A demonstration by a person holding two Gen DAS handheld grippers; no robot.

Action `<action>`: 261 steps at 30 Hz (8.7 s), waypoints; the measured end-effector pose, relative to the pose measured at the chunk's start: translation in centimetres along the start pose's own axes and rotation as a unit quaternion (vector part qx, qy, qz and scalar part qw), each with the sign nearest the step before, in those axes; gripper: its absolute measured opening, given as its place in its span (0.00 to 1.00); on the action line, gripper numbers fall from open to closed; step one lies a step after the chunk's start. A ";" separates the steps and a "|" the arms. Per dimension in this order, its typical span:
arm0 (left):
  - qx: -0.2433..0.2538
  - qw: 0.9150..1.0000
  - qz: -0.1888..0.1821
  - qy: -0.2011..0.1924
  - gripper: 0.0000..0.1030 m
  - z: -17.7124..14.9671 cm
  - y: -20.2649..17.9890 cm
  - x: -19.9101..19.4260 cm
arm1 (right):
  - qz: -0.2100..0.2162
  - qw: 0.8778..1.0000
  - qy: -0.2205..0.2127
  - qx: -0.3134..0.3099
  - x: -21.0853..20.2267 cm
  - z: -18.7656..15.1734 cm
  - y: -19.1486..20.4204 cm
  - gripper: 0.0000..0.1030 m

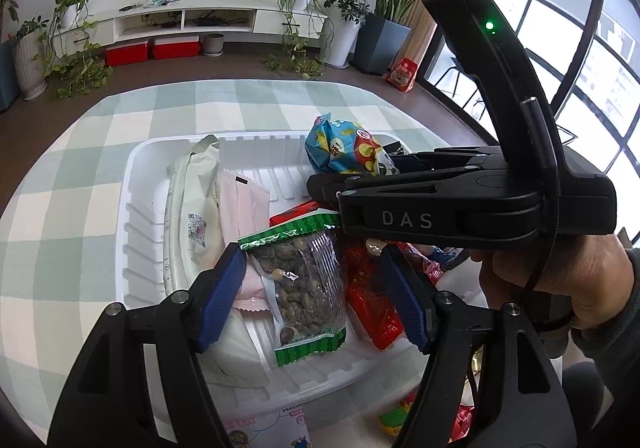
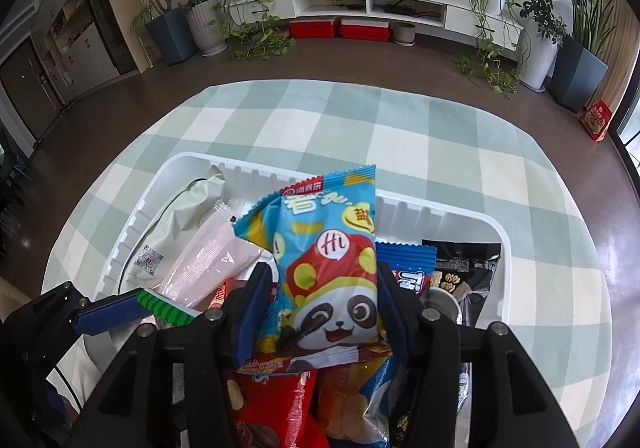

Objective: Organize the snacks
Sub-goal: 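Carry both packets into the white tray and open both grippers, then grasp the pink Pororo packet with the left gripper while the right grasps the orange-yellow packet, then lift both packets toward the white tray, then lower both packets into the white tray and open both grippers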

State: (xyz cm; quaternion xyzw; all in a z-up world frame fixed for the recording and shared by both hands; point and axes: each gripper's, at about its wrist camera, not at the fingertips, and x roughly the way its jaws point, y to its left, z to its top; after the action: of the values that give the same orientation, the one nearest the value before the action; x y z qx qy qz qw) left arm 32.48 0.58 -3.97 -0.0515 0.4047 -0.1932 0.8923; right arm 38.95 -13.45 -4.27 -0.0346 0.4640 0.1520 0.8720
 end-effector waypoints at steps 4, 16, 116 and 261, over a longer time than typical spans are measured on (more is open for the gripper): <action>0.002 1.000 0.000 -0.001 0.69 -0.2 -0.4 -0.2 | 0.001 1.000 0.000 0.006 -0.4 -0.1 -0.2 0.58; -0.001 1.000 -0.011 -0.011 0.70 -0.3 -0.8 -1.2 | 0.023 0.998 -0.029 0.045 -2.9 -0.3 -2.0 0.62; -0.007 0.996 0.054 0.070 0.21 -13.1 1.3 -9.1 | -0.003 0.998 -0.058 0.012 -10.3 -18.9 9.1 0.45; -0.002 0.998 0.061 -0.034 1.00 -6.8 -2.8 -9.4 | 0.082 0.962 -0.142 0.218 -15.8 -17.4 -7.7 0.94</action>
State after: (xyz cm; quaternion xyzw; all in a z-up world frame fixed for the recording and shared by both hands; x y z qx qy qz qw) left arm 20.93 2.08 -1.17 -0.0353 0.3771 -0.1354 0.9156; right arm 19.04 -28.01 -1.80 0.2167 0.3586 0.1216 0.8998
